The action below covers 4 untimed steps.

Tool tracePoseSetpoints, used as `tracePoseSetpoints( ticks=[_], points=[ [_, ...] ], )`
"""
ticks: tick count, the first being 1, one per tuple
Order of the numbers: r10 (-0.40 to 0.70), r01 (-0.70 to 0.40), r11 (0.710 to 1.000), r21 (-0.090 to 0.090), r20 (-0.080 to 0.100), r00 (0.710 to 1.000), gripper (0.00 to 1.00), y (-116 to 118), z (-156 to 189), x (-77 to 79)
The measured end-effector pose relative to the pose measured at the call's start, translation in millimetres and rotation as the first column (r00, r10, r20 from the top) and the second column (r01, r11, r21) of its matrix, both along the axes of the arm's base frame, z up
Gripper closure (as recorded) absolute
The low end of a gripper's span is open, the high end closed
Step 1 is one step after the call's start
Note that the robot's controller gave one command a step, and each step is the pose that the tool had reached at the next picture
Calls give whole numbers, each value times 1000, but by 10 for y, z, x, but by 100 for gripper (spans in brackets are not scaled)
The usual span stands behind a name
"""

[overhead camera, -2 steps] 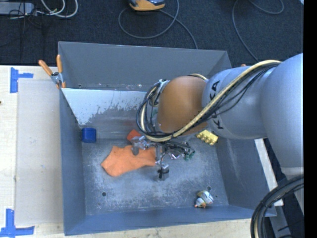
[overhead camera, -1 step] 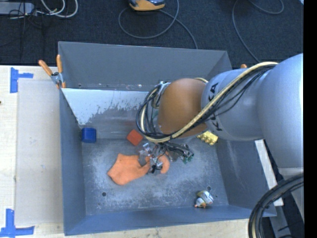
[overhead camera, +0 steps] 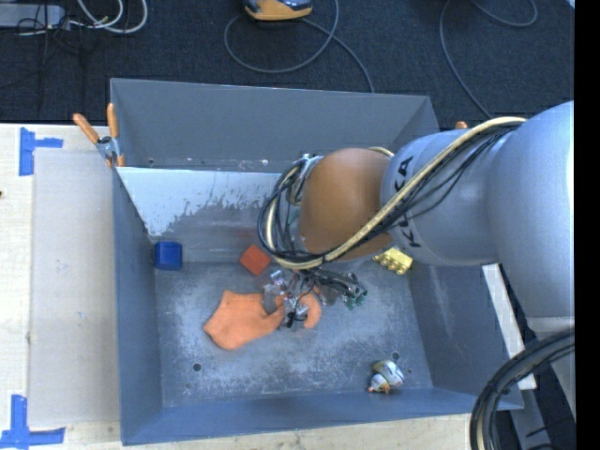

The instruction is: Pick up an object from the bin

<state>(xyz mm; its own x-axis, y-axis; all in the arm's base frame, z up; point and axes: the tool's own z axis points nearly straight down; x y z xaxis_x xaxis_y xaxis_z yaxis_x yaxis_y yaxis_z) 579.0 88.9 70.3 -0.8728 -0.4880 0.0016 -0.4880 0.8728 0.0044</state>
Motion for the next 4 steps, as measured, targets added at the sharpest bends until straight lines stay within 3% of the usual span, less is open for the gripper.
tracePoseSetpoints(
  ticks=[2,4],
  points=[
    [-1,1,1000,-1,-7,1000,100,-1,112,-21],
    [-1,1,1000,-1,0,1000,100,5,571,-2]
  ],
)
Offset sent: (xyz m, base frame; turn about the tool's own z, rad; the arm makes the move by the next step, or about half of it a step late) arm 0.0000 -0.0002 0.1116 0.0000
